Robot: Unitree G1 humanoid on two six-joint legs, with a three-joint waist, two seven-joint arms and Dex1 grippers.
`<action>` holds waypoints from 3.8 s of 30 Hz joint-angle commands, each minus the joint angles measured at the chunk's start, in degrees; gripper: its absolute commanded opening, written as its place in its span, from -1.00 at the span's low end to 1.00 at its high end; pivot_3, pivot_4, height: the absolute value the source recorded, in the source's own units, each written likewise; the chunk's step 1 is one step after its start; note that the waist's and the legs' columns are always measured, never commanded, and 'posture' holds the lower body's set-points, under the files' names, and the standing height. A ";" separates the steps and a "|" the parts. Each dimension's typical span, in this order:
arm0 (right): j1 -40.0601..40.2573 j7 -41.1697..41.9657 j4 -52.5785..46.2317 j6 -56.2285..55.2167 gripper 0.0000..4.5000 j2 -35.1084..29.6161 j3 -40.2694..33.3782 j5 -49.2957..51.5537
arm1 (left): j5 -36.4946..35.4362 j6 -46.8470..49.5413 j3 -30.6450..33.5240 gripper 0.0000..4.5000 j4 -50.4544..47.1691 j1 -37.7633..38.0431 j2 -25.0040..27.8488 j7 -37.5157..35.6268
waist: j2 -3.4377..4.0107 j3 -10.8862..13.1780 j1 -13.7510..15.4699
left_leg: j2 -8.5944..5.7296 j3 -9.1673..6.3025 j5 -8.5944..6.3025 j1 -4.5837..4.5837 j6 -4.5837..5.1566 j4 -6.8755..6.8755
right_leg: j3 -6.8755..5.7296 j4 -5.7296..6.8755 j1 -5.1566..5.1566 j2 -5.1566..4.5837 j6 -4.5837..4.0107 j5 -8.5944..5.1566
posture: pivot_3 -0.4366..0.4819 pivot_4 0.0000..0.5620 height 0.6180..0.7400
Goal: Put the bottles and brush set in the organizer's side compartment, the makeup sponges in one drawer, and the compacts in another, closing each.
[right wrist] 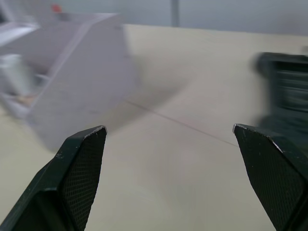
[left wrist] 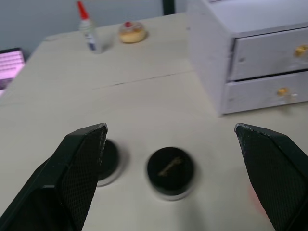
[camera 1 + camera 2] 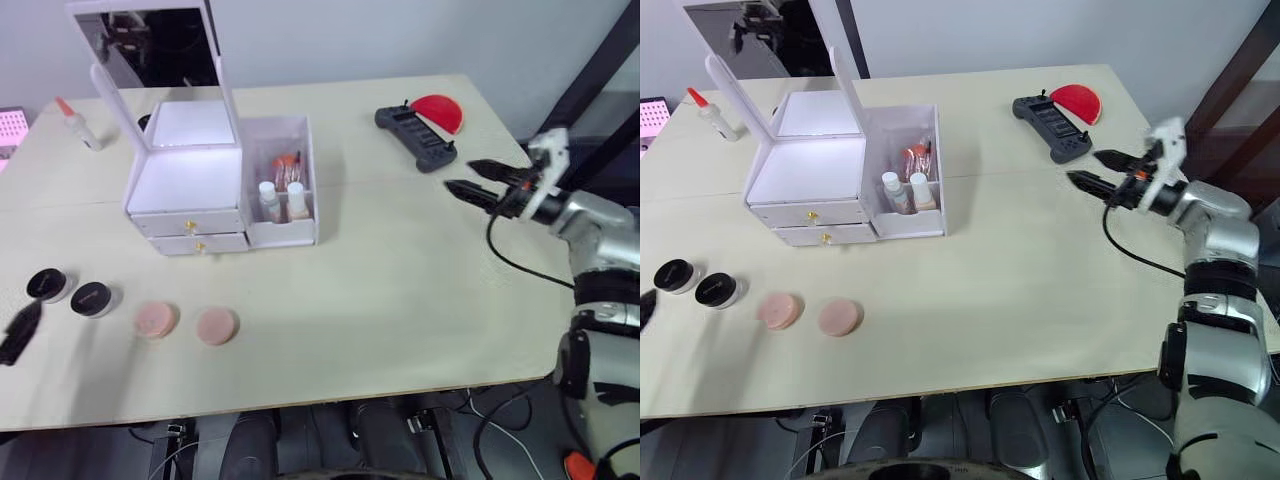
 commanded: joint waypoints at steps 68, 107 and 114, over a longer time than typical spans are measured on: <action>-4.11 -3.89 -40.43 15.63 1.00 -1.01 15.86 5.83 | 31.35 -5.95 -47.90 0.48 0.13 -32.73 -26.61 34.03 | 0.52 0.03 3.38 | -3.53 -4.56 0.36 -0.35 0.04 -0.07 | -2.66 0.62 1.34 -2.52 0.95 -1.42 | -0.05 -0.47 1.00; -6.75 -1.55 -35.08 12.42 1.00 4.27 19.40 3.97 | 26.97 4.96 -47.40 -0.87 -27.21 -11.49 -23.35 32.86 | 0.47 0.08 3.22 | -3.53 -4.46 0.34 -0.44 0.02 -0.36 | -2.60 0.20 1.28 -2.57 0.96 -1.45 | -0.05 -0.47 1.00; -7.99 -0.31 -32.13 10.69 1.00 5.91 20.28 3.36 | 25.95 4.98 -48.09 -0.87 -31.53 -4.44 -24.19 33.21 | 0.39 0.08 2.85 | -3.53 -4.04 0.34 -0.45 0.01 -0.78 | -2.41 -0.25 1.19 -2.70 1.02 -1.40 | -0.05 -0.47 1.00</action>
